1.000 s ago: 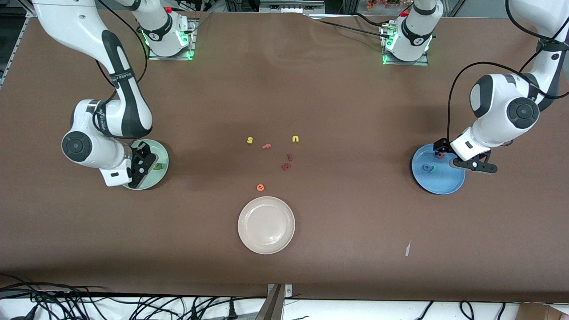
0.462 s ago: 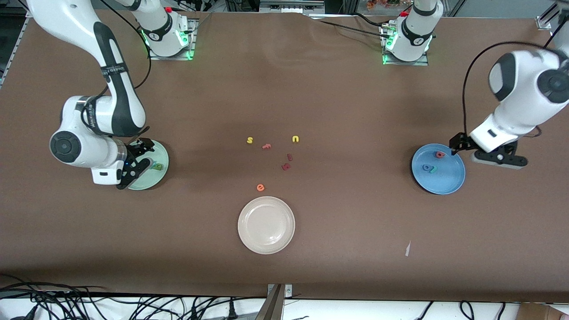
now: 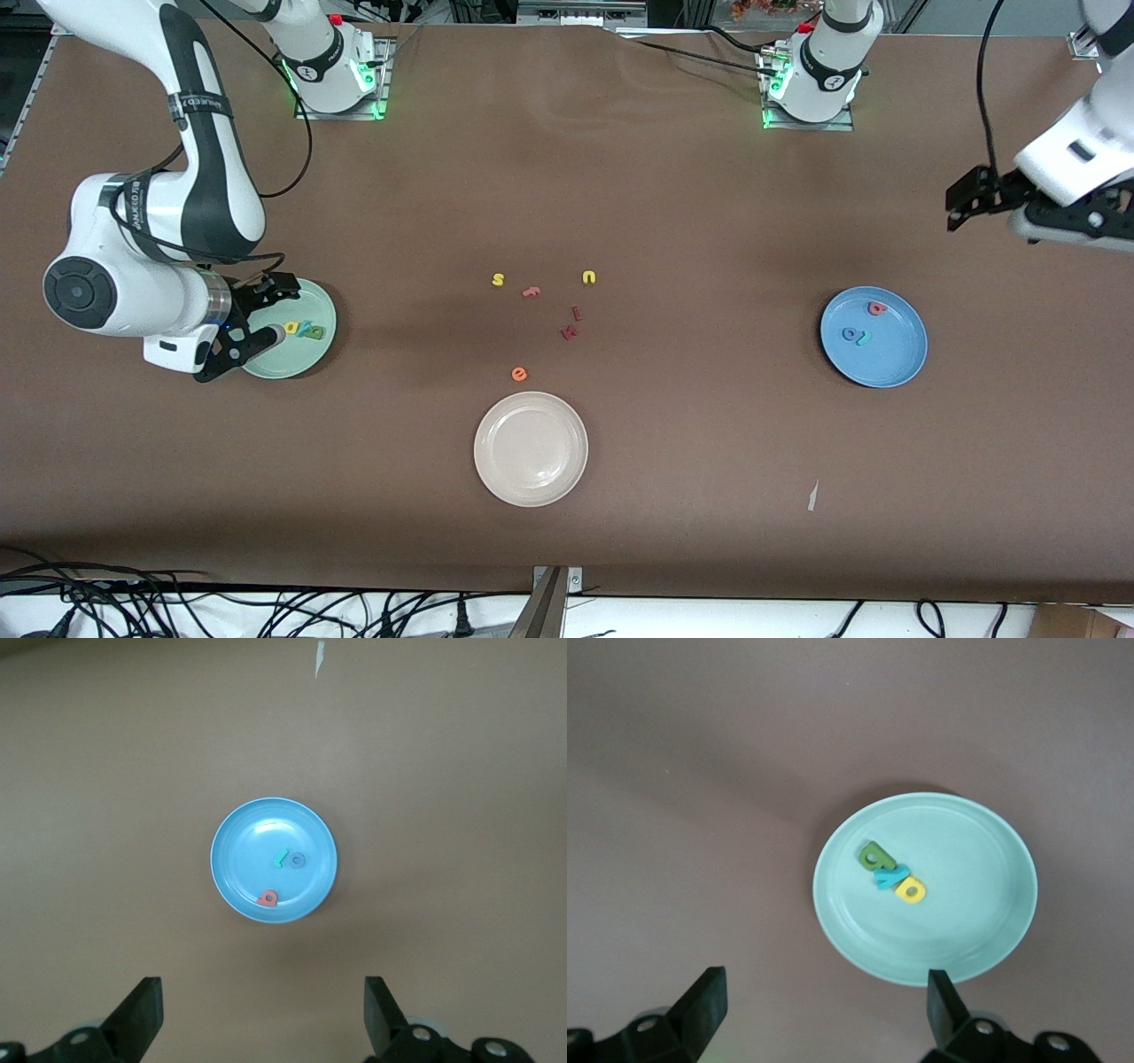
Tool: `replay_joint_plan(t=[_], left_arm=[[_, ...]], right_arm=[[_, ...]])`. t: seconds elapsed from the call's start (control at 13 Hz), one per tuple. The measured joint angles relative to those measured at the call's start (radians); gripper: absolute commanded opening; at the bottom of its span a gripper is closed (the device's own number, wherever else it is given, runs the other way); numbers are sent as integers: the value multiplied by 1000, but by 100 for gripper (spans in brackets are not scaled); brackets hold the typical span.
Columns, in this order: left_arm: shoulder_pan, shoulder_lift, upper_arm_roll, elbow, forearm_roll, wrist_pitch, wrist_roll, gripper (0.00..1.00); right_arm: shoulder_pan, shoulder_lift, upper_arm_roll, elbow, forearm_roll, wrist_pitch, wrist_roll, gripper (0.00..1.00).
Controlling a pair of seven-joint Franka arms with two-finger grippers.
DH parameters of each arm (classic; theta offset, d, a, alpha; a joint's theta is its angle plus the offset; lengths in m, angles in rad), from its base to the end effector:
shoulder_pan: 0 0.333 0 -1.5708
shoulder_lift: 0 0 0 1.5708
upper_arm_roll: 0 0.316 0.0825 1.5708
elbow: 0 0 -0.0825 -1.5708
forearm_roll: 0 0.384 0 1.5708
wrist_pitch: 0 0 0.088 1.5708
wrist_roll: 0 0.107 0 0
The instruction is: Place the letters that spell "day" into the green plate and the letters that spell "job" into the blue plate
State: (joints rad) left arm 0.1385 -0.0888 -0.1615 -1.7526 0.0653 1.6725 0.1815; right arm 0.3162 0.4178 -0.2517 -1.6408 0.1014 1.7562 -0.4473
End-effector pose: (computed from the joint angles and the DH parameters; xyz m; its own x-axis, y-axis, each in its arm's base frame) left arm 0.5333 -0.0093 0.5950 0.9780 -0.2085 -0.0072 -0.2084 -0.9748 -0.0792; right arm 0.6303 0.0657 0.3597 0.8471 0.4630 -0.2609 0.4496 -0.8861 -0.1129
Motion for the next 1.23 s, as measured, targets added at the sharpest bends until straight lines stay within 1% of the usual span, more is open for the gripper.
replay_joint_plan(t=[0.15,0.23,0.38,0.54,0.62,0.85,1.08,1.23], left_arm=[[-14,1,-11,79,-1,-72,0,100],[-34,2,-12,100,-1,-89,-9,100],[-81,8,-9,112,-1,-95,-66,100],[-136,25,21,123,-1,-96,-111,100],[-156,45,42,147,-1,-106,-119,100],[-163,118,69,248,-1,-145,-120,100],[-165,138,69,274,-1,-157,-122,100],[-165,138,70,277,-1,-160,-124,100]], right_arm=[[2,-1,1,39,0,-48,79,100],[2,-1,1,58,0,-67,111,100],[6,-7,2,92,10,-103,159,100],[21,-11,3,125,20,-120,249,100],[36,-14,3,136,20,-129,301,100],[72,-40,3,152,21,-175,457,100],[55,-98,5,153,21,-186,483,100],[15,-139,22,153,21,-210,483,100]])
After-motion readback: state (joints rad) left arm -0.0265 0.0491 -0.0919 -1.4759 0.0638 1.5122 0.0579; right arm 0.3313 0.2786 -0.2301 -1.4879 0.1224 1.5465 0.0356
